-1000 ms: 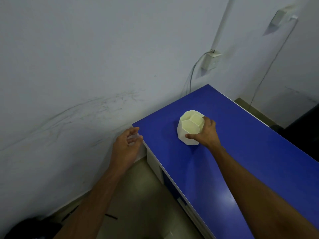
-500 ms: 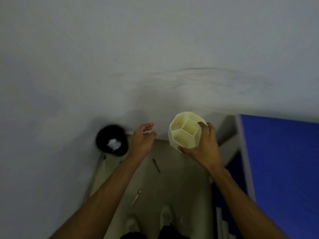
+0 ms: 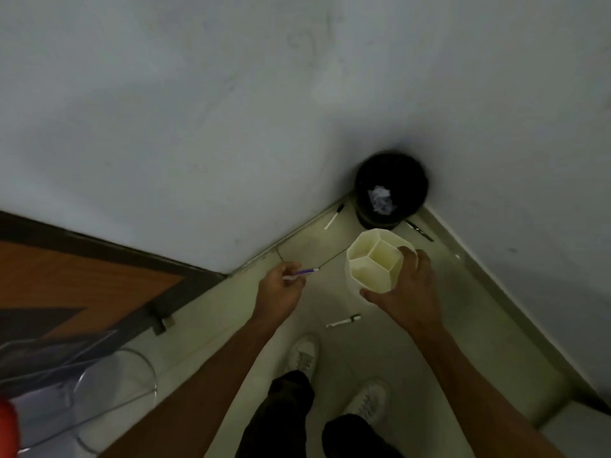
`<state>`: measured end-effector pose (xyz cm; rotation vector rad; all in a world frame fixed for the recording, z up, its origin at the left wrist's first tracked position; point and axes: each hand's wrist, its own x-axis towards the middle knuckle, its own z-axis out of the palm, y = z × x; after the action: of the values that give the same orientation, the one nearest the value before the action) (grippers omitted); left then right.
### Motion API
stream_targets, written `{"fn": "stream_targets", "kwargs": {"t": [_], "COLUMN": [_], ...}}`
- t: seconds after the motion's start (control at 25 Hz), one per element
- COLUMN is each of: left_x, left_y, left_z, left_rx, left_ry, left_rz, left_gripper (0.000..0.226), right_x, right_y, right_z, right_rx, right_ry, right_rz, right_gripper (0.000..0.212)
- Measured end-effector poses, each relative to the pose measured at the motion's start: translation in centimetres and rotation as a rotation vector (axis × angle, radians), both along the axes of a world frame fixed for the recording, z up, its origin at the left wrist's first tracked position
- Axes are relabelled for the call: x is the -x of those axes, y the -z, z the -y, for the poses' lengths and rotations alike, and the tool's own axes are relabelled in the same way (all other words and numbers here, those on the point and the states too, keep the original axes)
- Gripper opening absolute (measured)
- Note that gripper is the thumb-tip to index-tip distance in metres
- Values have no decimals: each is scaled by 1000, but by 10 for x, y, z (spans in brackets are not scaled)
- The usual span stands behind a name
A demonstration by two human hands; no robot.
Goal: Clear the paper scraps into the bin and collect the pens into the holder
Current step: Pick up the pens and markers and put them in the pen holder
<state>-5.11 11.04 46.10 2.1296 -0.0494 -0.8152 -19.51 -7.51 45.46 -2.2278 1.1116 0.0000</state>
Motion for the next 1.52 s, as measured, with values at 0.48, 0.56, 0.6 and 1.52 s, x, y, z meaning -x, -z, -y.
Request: {"fn": "stream_targets", "kwargs": {"t": [0.48,0.56,0.6,1.52], "left_x": [-117,-127,-131,-89], "left_y": [399,434,448,538], "left_z": [-2,2,3,24], "left_rx": [-98,-81,-67,-291], "left_ry": [20,10,3,775], "left_rz": [211,254,277,716], "left_gripper": [23,19,18,24], "right_x": [-176,-194,-204,-20], "right_y": [396,431,445,494], "right_z": [-17,-22,-23,-13], "right_rx": [100,104,118,169], "right_ry": [-229,-234,-235,-1092], "right_rz": [77,70,69,-457], "right_gripper": [115,115,114,57]}}
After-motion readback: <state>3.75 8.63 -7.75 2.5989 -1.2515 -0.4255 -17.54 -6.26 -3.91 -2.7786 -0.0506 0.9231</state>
